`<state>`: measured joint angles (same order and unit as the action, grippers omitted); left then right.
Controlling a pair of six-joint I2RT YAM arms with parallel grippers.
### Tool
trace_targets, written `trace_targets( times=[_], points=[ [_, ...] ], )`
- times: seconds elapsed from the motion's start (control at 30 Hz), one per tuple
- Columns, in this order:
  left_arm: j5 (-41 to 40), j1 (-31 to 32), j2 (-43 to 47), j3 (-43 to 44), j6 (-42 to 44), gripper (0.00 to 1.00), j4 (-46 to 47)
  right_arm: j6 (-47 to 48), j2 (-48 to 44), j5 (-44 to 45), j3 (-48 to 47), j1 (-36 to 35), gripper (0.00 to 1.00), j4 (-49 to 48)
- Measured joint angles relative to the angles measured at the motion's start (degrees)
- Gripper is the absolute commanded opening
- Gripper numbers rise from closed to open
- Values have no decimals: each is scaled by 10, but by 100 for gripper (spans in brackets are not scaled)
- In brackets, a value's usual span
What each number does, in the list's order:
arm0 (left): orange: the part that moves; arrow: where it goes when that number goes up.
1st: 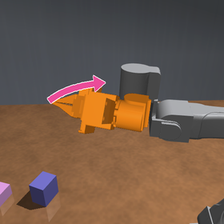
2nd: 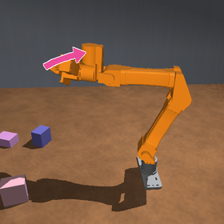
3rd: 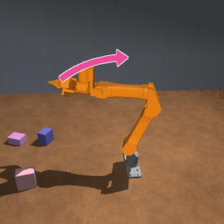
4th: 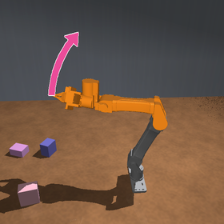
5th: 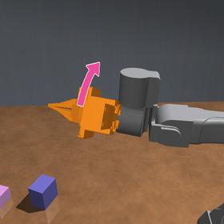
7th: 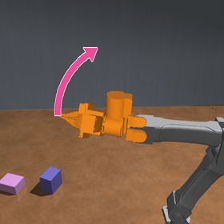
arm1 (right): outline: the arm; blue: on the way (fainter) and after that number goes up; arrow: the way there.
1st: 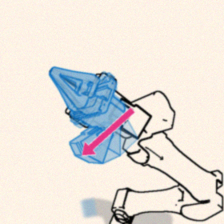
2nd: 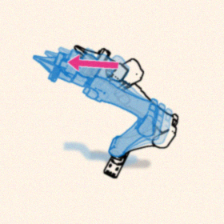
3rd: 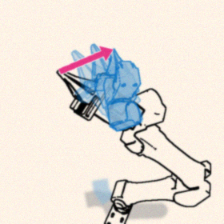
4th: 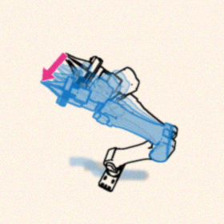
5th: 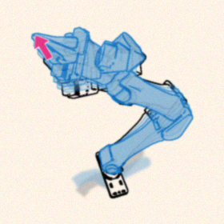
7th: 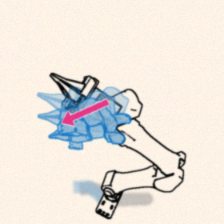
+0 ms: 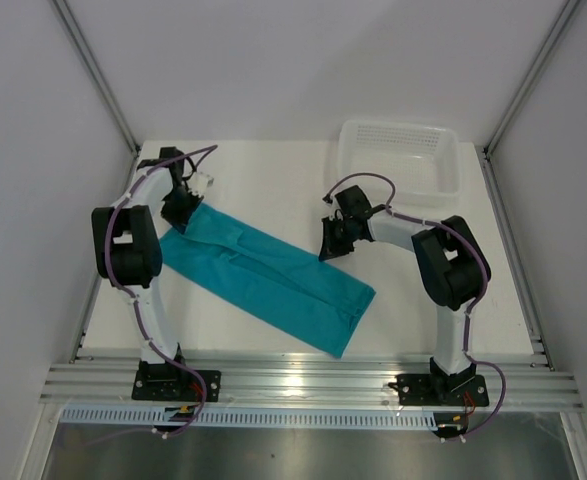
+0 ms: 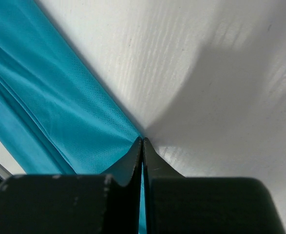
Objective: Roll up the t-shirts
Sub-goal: Fold the tshirt
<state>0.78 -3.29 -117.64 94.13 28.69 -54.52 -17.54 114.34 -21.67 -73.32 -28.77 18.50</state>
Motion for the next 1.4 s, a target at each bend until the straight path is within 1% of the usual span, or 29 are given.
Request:
trace_targets(
  times=[0.27, 0.37, 0.4, 0.47, 0.5, 0.57, 0.63, 0.73, 0.8, 0.83, 0.87, 0.97, 1.0, 1.13, 1.27, 1.4],
  points=[
    [-21, 0, -2, -21, 29, 1, -1, -5, 0, 2, 0, 1, 0, -2],
    [-21, 0, -4, -21, 29, 1, 0, -7, 0, 2, 0, 1, 11, -2],
    [-21, 0, -7, -20, 29, 1, 0, -9, 0, 2, 0, 1, 20, -2],
    [-23, 0, -13, -17, 28, 4, 2, -12, 0, -2, -1, 0, 27, -3],
    [-24, 0, -16, -17, 28, 4, 4, -12, 0, 0, -3, 0, 34, -3],
    [-26, 0, -21, -16, 28, 4, 8, -13, 0, 2, -7, 0, 40, 0],
    [-26, 0, -22, -16, 27, 4, 11, -8, -3, 23, -17, -4, 42, 12],
    [-26, 0, -22, -16, 23, 3, 15, 7, -16, 64, -21, -13, 39, 36],
    [-26, 0, -22, -16, 21, 1, 16, 14, -33, 88, -21, -26, 34, 52],
    [-26, 0, -22, -16, 18, 1, 16, 17, -42, 97, -20, -32, 30, 55],
    [-27, 0, -22, -16, 17, 1, 18, 22, -54, 108, -17, -44, 20, 56],
    [-30, 0, -22, -16, 14, 1, 21, 34, -90, 109, -4, -83, 2, 50],
    [-32, 0, -22, -15, 13, 1, 22, 37, -96, 102, -1, -94, 0, 45],
    [-38, 0, -23, -14, 13, 1, 24, 43, -90, 59, 6, -120, 0, 31],
    [-46, 0, -25, -11, 13, 1, 24, 50, -59, 28, 12, -115, 0, 30],
    [-53, 0, -28, -9, 13, 1, 26, 54, -38, 2, 43, -109, 0, 31]
  ],
)
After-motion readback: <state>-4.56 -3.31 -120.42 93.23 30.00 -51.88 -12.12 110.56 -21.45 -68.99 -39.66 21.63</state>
